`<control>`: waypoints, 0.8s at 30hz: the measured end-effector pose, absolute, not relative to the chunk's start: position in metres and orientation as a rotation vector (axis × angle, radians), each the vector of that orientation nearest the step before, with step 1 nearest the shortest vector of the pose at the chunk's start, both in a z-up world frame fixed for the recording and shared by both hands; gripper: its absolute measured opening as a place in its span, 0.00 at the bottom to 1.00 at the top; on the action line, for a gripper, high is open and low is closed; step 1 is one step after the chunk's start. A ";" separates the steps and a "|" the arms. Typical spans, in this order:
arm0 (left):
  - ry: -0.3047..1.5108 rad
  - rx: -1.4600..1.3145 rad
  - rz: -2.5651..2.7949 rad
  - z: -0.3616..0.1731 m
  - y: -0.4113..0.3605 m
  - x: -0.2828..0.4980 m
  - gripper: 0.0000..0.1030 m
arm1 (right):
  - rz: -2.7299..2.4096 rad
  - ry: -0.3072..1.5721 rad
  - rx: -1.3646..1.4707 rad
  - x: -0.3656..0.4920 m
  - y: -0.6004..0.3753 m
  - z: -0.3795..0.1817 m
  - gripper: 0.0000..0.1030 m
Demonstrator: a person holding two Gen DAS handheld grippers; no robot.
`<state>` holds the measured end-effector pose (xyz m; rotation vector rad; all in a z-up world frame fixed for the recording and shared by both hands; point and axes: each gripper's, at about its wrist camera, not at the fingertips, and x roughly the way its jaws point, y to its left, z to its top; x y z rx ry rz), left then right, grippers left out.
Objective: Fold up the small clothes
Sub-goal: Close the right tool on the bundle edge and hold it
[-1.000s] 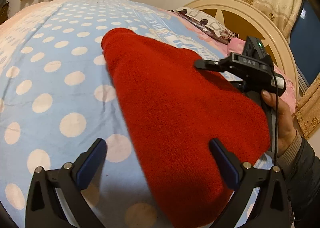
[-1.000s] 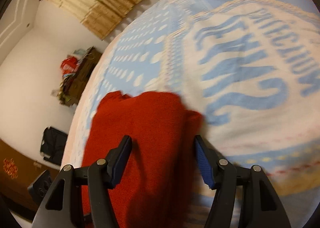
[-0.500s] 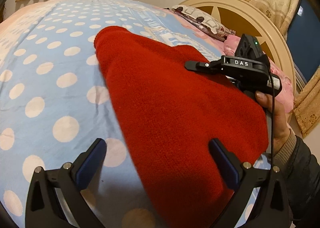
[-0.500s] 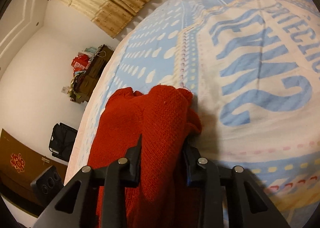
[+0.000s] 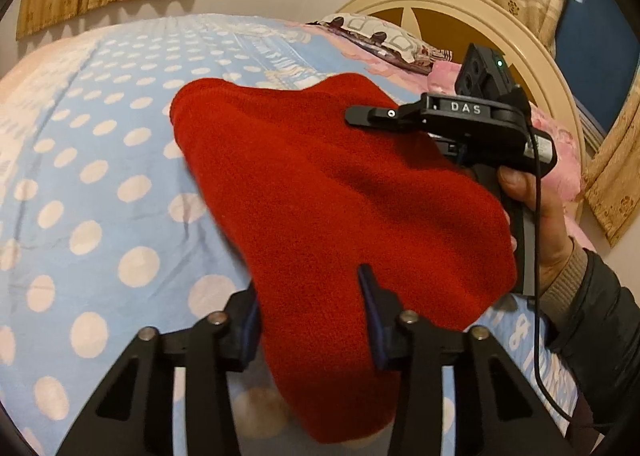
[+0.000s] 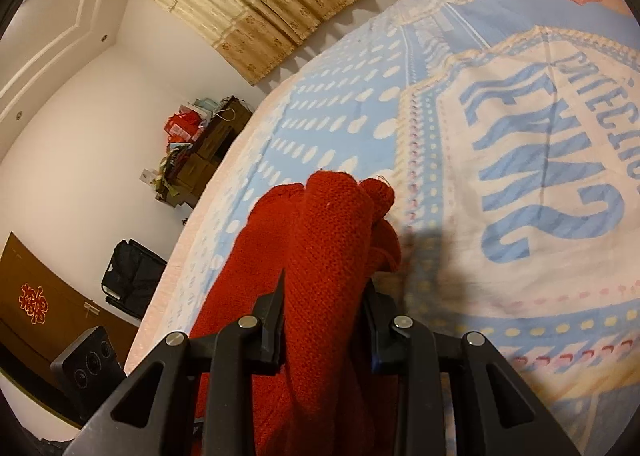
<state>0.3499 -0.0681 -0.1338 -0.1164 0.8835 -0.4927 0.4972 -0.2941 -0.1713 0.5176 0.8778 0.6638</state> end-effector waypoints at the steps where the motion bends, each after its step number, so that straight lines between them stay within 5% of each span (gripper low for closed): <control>1: 0.883 -0.110 -0.490 -0.132 -0.067 0.348 0.40 | 0.659 0.873 0.509 0.495 -0.294 -0.170 0.29; 24: 0.802 -0.061 -0.381 -0.097 -0.010 0.272 0.36 | 0.772 0.832 0.466 0.423 -0.215 -0.137 0.29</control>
